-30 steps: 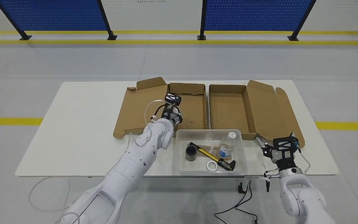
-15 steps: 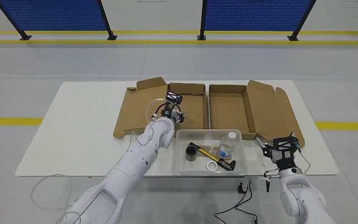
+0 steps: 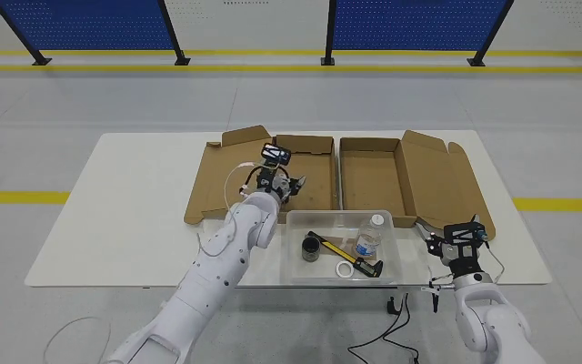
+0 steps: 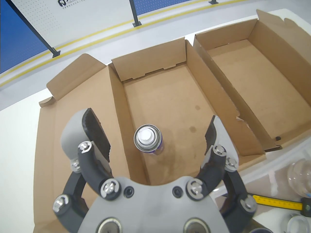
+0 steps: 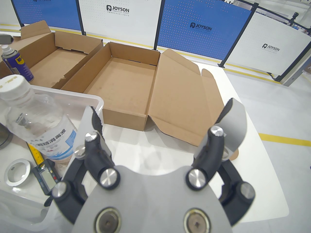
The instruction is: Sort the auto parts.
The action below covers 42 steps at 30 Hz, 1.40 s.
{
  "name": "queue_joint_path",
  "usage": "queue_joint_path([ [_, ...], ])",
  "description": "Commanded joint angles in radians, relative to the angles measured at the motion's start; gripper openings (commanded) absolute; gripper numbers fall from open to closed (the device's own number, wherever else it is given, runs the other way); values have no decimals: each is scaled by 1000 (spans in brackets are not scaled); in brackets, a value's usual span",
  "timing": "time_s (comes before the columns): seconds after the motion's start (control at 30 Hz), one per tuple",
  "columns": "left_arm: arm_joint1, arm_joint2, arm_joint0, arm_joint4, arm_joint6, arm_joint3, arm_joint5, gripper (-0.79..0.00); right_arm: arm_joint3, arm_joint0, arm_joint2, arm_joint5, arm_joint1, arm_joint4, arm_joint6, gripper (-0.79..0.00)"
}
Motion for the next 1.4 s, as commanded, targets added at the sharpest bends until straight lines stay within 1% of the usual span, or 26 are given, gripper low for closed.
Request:
queue_joint_path([
  [0.0, 14, -42, 52, 17, -14, -95, -9, 0, 0, 0, 0, 0, 0, 0, 0, 0],
  [0.03, 23, -70, 87, 26, -19, -155, -16, 0, 0, 0, 0, 0, 0, 0, 0, 0],
  [0.1, 33, -106, 133, 33, -31, -228, -29, 0, 0, 0, 0, 0, 0, 0, 0, 0],
  [0.13, 42, -137, 170, 42, -36, -283, -42, 0, 0, 0, 0, 0, 0, 0, 0, 0],
  [0.2, 52, -179, 217, 50, -40, -344, -56, 0, 0, 0, 0, 0, 0, 0, 0, 0],
  [0.23, 60, -212, 255, 52, -39, -388, -70, 0, 0, 0, 0, 0, 0, 0, 0, 0],
  [0.27, 64, -229, 274, 57, -37, -410, -79, 0, 0, 0, 0, 0, 0, 0, 0, 0],
  [0.37, 82, -319, 374, 65, -15, -507, -120, 0, 0, 0, 0, 0, 0, 0, 0, 0],
  [0.43, 90, -365, 424, 68, 2, -542, -132, 0, 0, 0, 0, 0, 0, 0, 0, 0],
  [0.53, 99, -449, 511, 22, 12, -593, -134, 0, 0, 0, 0, 0, 0, 0, 0, 0],
  [0.63, 106, -512, 577, -11, 36, -625, -154, 0, 0, 0, 0, 0, 0, 0, 0, 0],
  [0.83, 117, -605, 693, -49, 84, -659, -206, 0, 0, 0, 0, 0, 0, 0, 0, 0],
  [1.03, 126, -689, 779, -70, 122, -676, -235, 0, 0, 0, 0, 0, 0, 0, 0, 0],
  [1.07, 127, -698, 788, -73, 125, -677, -238, 0, 0, 0, 0, 0, 0, 0, 0, 0],
  [1.3, 127, -698, 788, -73, 125, -677, -238, 0, -1, 3, 0, -1, -1, 4, 1, 0],
  [1.37, 127, -698, 788, -73, 125, -677, -238, 0, -7, 8, -1, -17, -2, 16, 2, 0],
])
